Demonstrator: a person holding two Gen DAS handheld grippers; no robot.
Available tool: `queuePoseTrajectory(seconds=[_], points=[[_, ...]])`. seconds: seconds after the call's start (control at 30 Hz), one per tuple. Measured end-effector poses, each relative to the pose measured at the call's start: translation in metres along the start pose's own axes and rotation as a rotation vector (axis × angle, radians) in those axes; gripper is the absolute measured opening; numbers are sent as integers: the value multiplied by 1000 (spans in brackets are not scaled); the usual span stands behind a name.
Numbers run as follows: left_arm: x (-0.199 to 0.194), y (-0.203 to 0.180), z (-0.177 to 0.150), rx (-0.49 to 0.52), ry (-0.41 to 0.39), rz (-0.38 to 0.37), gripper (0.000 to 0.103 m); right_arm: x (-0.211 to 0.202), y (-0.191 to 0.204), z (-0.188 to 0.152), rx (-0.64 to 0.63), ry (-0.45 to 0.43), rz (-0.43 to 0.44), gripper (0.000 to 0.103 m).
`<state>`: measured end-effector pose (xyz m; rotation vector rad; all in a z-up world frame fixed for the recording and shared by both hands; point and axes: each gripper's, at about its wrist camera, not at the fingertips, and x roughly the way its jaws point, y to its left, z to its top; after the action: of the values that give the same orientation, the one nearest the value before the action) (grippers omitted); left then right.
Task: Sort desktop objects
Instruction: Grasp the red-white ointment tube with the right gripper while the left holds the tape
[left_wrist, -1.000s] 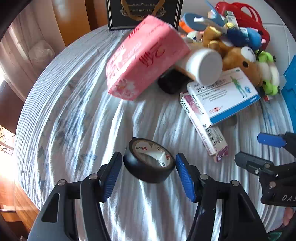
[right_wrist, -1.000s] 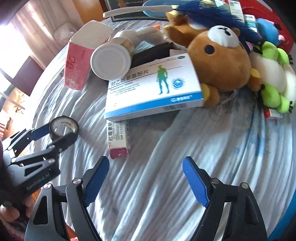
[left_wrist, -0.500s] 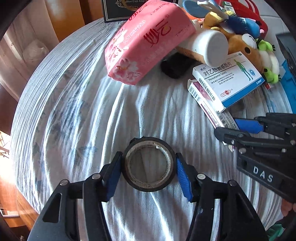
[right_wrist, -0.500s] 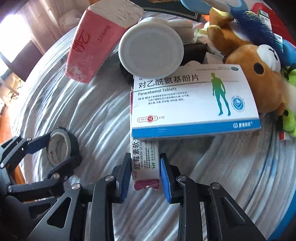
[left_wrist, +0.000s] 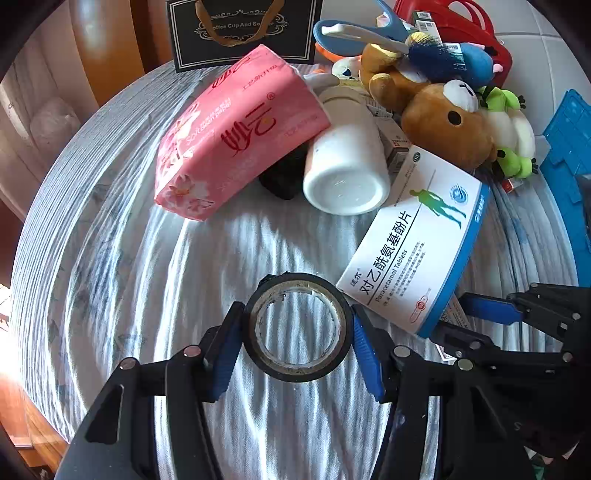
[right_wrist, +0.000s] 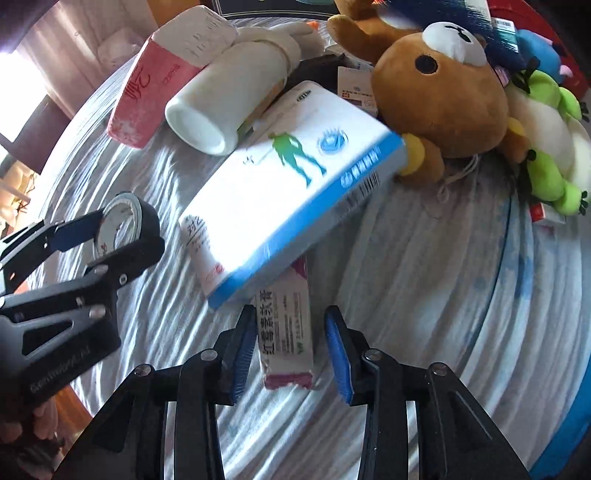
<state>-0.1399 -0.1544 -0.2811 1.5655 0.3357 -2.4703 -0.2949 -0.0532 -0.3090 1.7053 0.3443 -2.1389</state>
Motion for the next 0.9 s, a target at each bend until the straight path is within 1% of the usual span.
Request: queuePoseTrajectory(seconds=[0.03,0.1,0.13,0.23,0.37,0.47,0.5,0.57,0.63,0.67,0.8,0.83,0.9], points=[[-2,1,-1,4,2,2,55,3,1,3,-5,-3,0,37],[-3,-1,1,10,6,7,55,5,6,5,-43,-17,-40,29],[-4,-1,2,13,5,10,55,3,7,5,-48,-19,-46,28],[-15,-3,4,22,-14,12,55,-8,2,-1,-45,-24,-41,28],[-40,-20,10,54,-63,3,55,-36,-19,-12,-28,-40,-55,28],[-53,-30,22,84,-101,-19,55,-61,-41,-21,9,-74,-77,28],[-55,-32,26,96,-112,-26,55,-72,-42,-25,26,-89,-82,28],[-66,-46,31,122,-136,-40,55,-94,-43,-24,56,-127,-99,28],[-74,-60,36,147,-158,-58,55,-116,-59,-27,87,-173,-112,28],[-80,-68,39,161,-170,-66,55,-128,-65,-39,99,-195,-120,28],[-106,-105,46,225,-220,-97,55,-169,-86,-54,139,-272,-151,28],[-112,-114,47,240,-229,-107,55,-175,-87,-54,149,-285,-158,28],[-123,-132,48,269,-239,-126,55,-189,-98,-65,171,-310,-174,28]])
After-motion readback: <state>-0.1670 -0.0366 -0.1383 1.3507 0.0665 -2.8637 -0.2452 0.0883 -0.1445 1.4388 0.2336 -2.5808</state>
